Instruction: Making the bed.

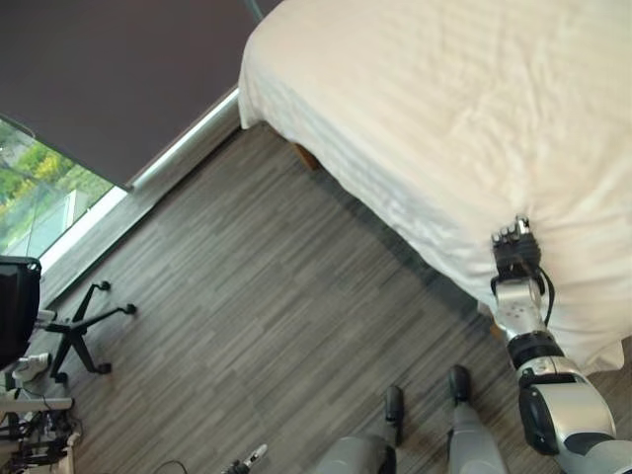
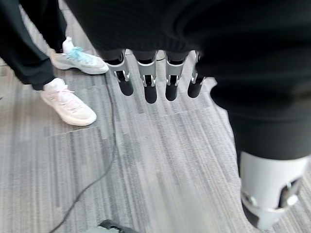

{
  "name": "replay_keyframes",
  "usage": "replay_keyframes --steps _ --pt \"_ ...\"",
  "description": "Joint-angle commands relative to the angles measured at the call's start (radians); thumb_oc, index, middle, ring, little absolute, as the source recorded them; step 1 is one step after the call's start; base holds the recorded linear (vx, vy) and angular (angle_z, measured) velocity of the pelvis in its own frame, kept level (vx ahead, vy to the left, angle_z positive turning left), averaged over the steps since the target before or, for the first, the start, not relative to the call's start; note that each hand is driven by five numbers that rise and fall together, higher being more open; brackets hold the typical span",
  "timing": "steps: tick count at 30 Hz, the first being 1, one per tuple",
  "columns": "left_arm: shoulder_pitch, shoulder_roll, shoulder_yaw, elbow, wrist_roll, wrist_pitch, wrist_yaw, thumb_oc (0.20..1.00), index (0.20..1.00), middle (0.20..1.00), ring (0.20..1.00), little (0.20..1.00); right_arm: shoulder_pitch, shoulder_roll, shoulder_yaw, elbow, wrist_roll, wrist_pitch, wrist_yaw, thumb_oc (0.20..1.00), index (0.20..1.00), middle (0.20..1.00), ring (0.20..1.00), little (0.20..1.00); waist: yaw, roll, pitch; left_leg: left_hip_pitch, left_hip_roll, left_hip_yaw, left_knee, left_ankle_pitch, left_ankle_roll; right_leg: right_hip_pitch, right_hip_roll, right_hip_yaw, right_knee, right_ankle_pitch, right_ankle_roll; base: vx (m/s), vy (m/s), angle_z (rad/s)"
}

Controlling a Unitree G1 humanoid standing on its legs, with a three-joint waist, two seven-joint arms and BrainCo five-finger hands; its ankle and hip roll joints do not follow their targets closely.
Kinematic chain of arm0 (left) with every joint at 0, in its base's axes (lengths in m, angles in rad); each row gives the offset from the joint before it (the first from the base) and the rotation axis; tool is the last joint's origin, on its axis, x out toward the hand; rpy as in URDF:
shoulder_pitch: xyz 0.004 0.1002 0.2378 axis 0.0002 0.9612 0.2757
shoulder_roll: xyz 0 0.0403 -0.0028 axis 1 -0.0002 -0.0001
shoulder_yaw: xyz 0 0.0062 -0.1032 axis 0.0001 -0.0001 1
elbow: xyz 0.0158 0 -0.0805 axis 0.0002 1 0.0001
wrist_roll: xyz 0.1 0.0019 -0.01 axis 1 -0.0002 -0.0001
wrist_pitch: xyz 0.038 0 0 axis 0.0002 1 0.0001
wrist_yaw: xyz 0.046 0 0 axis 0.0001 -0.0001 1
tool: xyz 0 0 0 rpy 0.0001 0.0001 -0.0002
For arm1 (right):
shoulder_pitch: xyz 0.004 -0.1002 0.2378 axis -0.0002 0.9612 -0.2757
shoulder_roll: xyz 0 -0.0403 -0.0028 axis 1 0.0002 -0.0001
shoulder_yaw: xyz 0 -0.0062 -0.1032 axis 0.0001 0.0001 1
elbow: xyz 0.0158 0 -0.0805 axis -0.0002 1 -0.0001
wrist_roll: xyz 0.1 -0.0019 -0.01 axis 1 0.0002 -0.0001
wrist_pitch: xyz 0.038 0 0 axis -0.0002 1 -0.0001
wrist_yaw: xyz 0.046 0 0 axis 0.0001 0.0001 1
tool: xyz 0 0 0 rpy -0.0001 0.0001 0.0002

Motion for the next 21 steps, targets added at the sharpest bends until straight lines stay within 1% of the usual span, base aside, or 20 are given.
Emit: replay_keyframes --steps 1,2,3,4,5,7,8,9,10,11,12,13,14,15,19,20,21 --pt "-0.044 0.052 -0.035 0.048 -0.045 -0.005 -0.007 1.0 1.0 1.0 1.0 1.0 -0.014 -0.118 -0.019 0.037 -0.1 0.01 -0.06 0.2 0.2 0.2 0.2 0.2 -0.018 -0.029 0.022 -0.009 0.012 0.023 0.01 -0.001 -0.058 -0.001 -0.094 0.028 0.02 -0.094 0.037 0.01 0.035 -0.11" --pt "-0.045 0.051 -0.036 0.048 -0.045 -0.005 -0.007 1.0 1.0 1.0 1.0 1.0 -0.014 -0.119 -0.019 0.036 -0.1 0.011 -0.061 0.2 0.2 0.2 0.2 0.2 -0.016 -0.028 0.02 -0.014 0.011 0.025 0.01 0.003 -0.057 -0.006 -0.095 0.03 0.018 -0.087 0.037 0.03 0.047 -0.06" --pt "-0.037 0.044 -0.032 0.051 -0.039 -0.002 -0.01 1.0 1.0 1.0 1.0 1.0 0.026 -0.148 -0.031 0.004 -0.121 0.016 -0.055 0.2 0.2 0.2 0.2 0.2 -0.035 -0.02 0.025 -0.014 0.012 0.041 0.01 -0.001 -0.055 -0.016 -0.092 0.047 0.018 -0.085 0.038 0.01 0.034 -0.27" --pt "-0.031 0.042 -0.03 0.05 -0.035 -0.003 -0.012 1.0 1.0 1.0 1.0 1.0 0.049 -0.161 -0.037 -0.02 -0.134 0.013 -0.053 0.2 0.2 0.2 0.2 0.2 -0.045 -0.018 0.028 -0.01 0.011 0.05 0.01 -0.003 -0.053 -0.017 -0.091 0.056 0.019 -0.085 0.039 0.03 0.059 -0.36" --pt "-0.021 0.038 -0.021 0.05 -0.028 0.0 -0.02 1.0 1.0 1.0 1.0 1.0 0.11 -0.183 -0.054 -0.089 -0.151 0.008 -0.041 0.2 0.2 0.2 0.2 0.2 -0.071 -0.015 0.034 -0.005 0.009 0.066 0.01 -0.01 -0.049 -0.02 -0.09 0.069 0.02 -0.084 0.039 0.02 0.044 -0.42" --pt "-0.012 0.036 -0.012 0.046 -0.017 -0.003 -0.029 1.0 1.0 1.0 1.0 1.0 0.173 -0.207 -0.077 -0.179 -0.18 -0.002 -0.035 0.2 0.2 0.2 0.2 0.2 -0.098 -0.015 0.034 0.002 0.007 0.082 0.01 -0.017 -0.046 -0.023 -0.09 0.082 0.021 -0.083 0.04 0.01 0.025 -0.14" --pt "-0.01 0.036 -0.013 0.046 -0.017 -0.003 -0.029 1.0 1.0 1.0 1.0 1.0 0.176 -0.206 -0.078 -0.182 -0.182 -0.002 -0.036 0.2 0.2 0.2 0.2 0.2 -0.098 -0.015 0.033 0.003 0.007 0.082 0.01 -0.017 -0.046 -0.022 -0.09 0.083 0.021 -0.083 0.04 0.0 0.028 -0.15" --pt "-0.005 0.031 -0.001 0.041 -0.014 -0.002 -0.035 1.0 1.0 1.0 1.0 1.0 0.235 -0.228 -0.11 -0.244 -0.215 -0.011 -0.036 0.2 0.2 0.2 0.2 0.2 -0.127 -0.015 0.035 0.01 0.006 0.097 0.01 -0.024 -0.042 -0.025 -0.09 0.095 0.022 -0.084 0.04 0.01 0.03 -0.27" --pt "-0.003 0.029 0.004 0.036 -0.009 -0.003 -0.038 1.0 1.0 1.0 1.0 1.0 0.259 -0.238 -0.127 -0.264 -0.232 -0.012 -0.039 0.2 0.2 0.2 0.2 0.2 -0.138 -0.016 0.034 0.014 0.005 0.102 0.01 -0.027 -0.04 -0.025 -0.09 0.101 0.023 -0.084 0.041 0.01 0.027 -0.24" --pt "-0.003 0.027 0.009 0.035 -0.008 -0.005 -0.039 1.0 1.0 1.0 1.0 1.0 0.279 -0.243 -0.138 -0.272 -0.243 -0.014 -0.04 0.2 0.2 0.2 0.2 0.2 -0.145 -0.016 0.033 0.018 0.005 0.108 0.01 -0.031 -0.038 -0.025 -0.089 0.105 0.023 -0.084 0.041 0.0 0.003 -0.17" --pt "-0.002 0.028 0.008 0.035 -0.008 -0.005 -0.039 1.0 1.0 1.0 1.0 1.0 0.281 -0.243 -0.139 -0.274 -0.243 -0.013 -0.04 0.2 0.2 0.2 0.2 0.2 -0.144 -0.017 0.033 0.019 0.005 0.109 0.01 -0.031 -0.038 -0.024 -0.089 0.106 0.023 -0.085 0.041 0.0 0.016 -0.18" --pt "-0.005 0.028 0.018 0.034 -0.003 -0.005 -0.045 1.0 1.0 1.0 1.0 1.0 0.32 -0.262 -0.168 -0.284 -0.264 -0.008 -0.04 0.2 0.2 0.2 0.2 0.2 -0.165 -0.018 0.03 0.028 0.004 0.125 0.01 -0.039 -0.034 -0.026 -0.088 0.119 0.022 -0.084 0.042 0.0 0.018 -0.23" --pt "-0.005 0.028 0.018 0.034 -0.003 -0.005 -0.045 1.0 1.0 1.0 1.0 1.0 0.32 -0.262 -0.168 -0.284 -0.264 -0.008 -0.04 0.2 0.2 0.2 0.2 0.2 -0.164 -0.018 0.03 0.028 0.004 0.126 0.01 -0.039 -0.034 -0.026 -0.088 0.119 0.023 -0.084 0.042 0.0 0.015 -0.42" --pt "-0.007 0.031 0.026 0.035 0.0 -0.006 -0.05 1.0 1.0 1.0 1.0 1.0 0.346 -0.281 -0.195 -0.265 -0.272 0.001 -0.04 0.2 0.2 0.2 0.2 0.2 -0.184 -0.021 0.024 0.034 0.004 0.14 0.01 -0.046 -0.031 -0.029 -0.087 0.129 0.021 -0.082 0.043 -0.01 0.002 -0.36" --pt "-0.013 0.034 0.04 0.043 -0.004 -0.004 -0.061 1.0 1.0 1.0 1.0 1.0 0.389 -0.327 -0.241 -0.193 -0.301 0.032 -0.043 0.2 0.2 0.2 0.2 0.2 -0.207 -0.026 0.005 0.041 0.004 0.163 0.01 -0.054 -0.028 -0.035 -0.086 0.146 0.021 -0.079 0.045 -0.03 0.006 -0.18" --pt "-0.013 0.038 0.044 0.044 -0.008 -0.002 -0.064 1.0 1.0 1.0 1.0 1.0 0.397 -0.346 -0.249 -0.178 -0.31 0.042 -0.042 0.2 0.2 0.2 0.2 0.2 -0.209 -0.028 0.001 0.042 0.005 0.168 0.01 -0.055 -0.027 -0.037 -0.085 0.152 0.021 -0.078 0.046 -0.02 0.001 -0.26" --pt "-0.013 0.038 0.044 0.044 -0.008 -0.002 -0.064 1.0 1.0 1.0 1.0 1.0 0.396 -0.346 -0.249 -0.178 -0.31 0.042 -0.042 0.2 0.2 0.2 0.2 0.2 -0.208 -0.028 0.001 0.042 0.005 0.169 0.01 -0.055 -0.027 -0.038 -0.085 0.152 0.021 -0.078 0.046 -0.02 0.003 -0.25"
